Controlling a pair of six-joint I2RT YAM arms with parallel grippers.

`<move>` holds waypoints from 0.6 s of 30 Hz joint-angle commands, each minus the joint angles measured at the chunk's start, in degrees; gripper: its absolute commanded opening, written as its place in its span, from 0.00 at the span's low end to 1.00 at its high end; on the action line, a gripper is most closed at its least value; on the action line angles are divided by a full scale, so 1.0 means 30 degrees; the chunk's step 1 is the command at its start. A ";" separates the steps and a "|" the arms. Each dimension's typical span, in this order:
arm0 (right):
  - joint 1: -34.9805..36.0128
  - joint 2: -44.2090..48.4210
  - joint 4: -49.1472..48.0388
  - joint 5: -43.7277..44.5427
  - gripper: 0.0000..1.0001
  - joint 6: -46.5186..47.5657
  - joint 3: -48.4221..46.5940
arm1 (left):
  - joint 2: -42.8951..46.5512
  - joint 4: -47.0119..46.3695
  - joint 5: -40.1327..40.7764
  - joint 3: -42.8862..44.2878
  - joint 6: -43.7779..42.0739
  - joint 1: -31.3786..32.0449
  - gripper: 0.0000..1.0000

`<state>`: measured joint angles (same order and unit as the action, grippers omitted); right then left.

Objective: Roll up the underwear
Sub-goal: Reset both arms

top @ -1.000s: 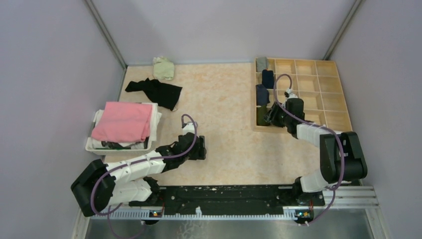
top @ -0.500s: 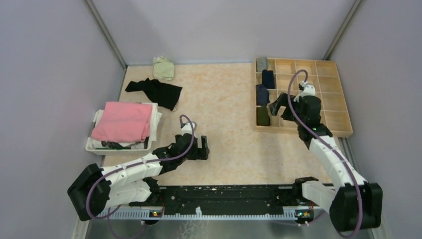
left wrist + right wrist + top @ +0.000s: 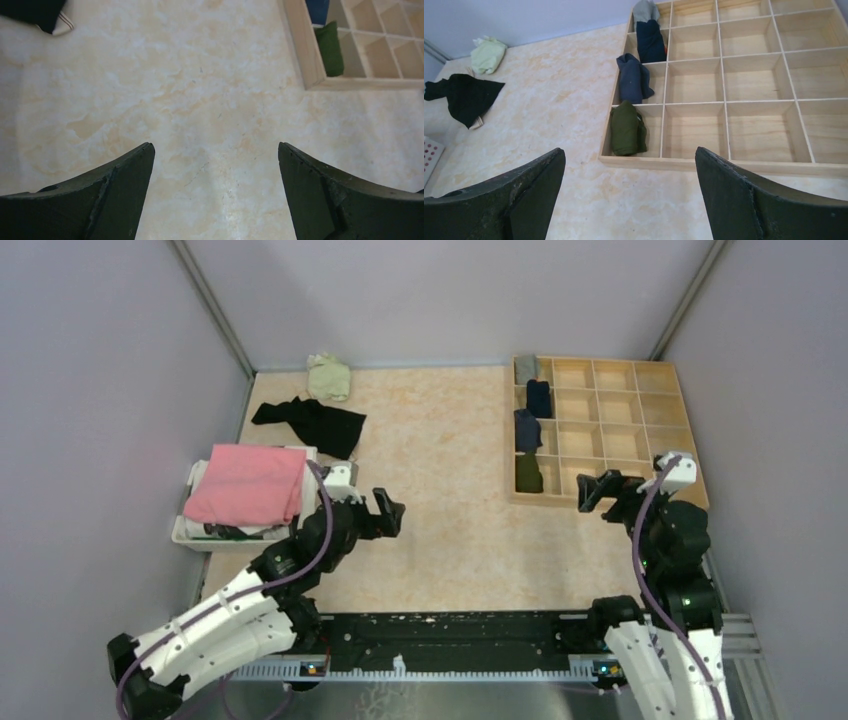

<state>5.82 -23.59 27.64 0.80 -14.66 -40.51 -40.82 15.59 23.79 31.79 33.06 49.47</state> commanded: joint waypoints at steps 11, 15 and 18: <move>-0.0170 0.4380 0.0507 0.1227 0.99 0.0717 0.0970 | 0.4391 0.2638 0.2332 0.1120 -0.0904 -0.0056 0.99; -0.0165 0.4525 0.0337 0.1235 0.99 0.0769 0.1340 | 0.3777 0.2835 0.2188 0.1291 -0.0681 -0.0056 0.99; -0.0160 0.4540 0.0464 0.1129 0.99 0.0830 0.1422 | 0.3682 0.3127 0.2022 0.1461 -0.0511 -0.0056 0.99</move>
<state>5.82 -10.52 30.09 3.46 -12.99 -36.32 -29.08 24.23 29.85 35.35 31.42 49.47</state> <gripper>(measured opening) 0.985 0.988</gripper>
